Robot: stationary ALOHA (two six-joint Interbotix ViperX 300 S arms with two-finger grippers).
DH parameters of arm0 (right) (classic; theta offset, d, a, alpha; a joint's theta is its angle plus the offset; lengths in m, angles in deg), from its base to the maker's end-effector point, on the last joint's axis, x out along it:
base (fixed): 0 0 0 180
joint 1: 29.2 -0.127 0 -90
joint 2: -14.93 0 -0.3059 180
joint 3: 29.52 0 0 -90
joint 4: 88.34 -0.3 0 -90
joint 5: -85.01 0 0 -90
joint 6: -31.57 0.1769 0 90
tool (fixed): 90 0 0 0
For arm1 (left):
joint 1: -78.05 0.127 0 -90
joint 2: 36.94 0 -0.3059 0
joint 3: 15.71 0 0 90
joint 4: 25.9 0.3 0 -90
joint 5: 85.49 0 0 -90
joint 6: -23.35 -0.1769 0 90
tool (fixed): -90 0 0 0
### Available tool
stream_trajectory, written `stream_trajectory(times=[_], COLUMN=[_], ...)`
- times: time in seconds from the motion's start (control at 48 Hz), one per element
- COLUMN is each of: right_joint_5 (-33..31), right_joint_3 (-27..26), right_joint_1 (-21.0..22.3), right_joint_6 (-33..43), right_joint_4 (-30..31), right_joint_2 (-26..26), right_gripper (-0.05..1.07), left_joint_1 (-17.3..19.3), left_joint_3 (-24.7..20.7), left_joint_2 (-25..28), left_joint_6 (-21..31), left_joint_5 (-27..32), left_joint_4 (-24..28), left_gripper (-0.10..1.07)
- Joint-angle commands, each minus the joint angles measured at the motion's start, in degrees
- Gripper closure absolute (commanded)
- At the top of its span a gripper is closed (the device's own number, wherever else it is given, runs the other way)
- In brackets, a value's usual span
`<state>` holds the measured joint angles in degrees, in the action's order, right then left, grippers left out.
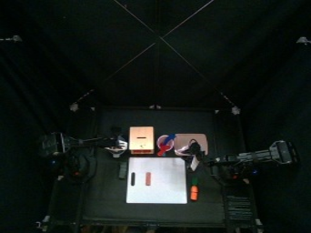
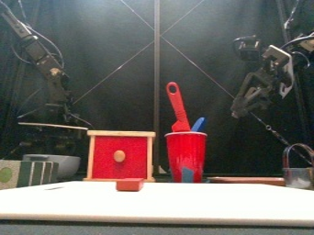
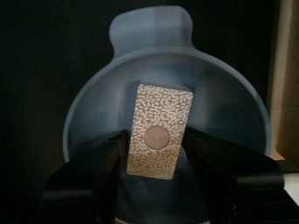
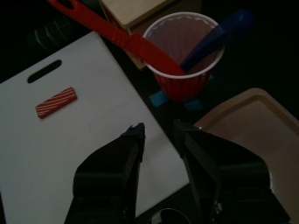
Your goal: Place rice on cutting board
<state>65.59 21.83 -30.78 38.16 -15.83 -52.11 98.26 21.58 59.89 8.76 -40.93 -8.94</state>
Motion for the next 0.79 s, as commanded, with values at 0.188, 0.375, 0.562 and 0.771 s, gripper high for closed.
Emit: stream_trajectory(times=[0.188,0.375,0.562,0.771], right_joint_5=[0.0,0.09,0.09,0.0], right_joint_3=[-1.14,-1.14,-1.14,-1.14], right_joint_1=[0.09,0.0,0.09,0.18], right_joint_6=[0.0,0.0,0.0,0.0], right_joint_4=[-0.44,-0.62,-0.62,-0.53], right_joint_2=[0.53,0.53,0.53,0.53], right_gripper=[0.3,0.3,0.3,0.3], left_joint_1=[0.0,0.18,0.35,0.7], left_joint_3=[-0.35,-0.79,-2.02,-4.04], left_joint_2=[-2.11,-3.78,-8.17,-14.24], left_joint_6=[0.09,0.09,-0.35,-0.79], left_joint_5=[0.18,0.62,1.67,5.19], left_joint_4=[0.62,0.7,0.62,-0.7], left_gripper=[0.3,0.32,0.32,0.33])
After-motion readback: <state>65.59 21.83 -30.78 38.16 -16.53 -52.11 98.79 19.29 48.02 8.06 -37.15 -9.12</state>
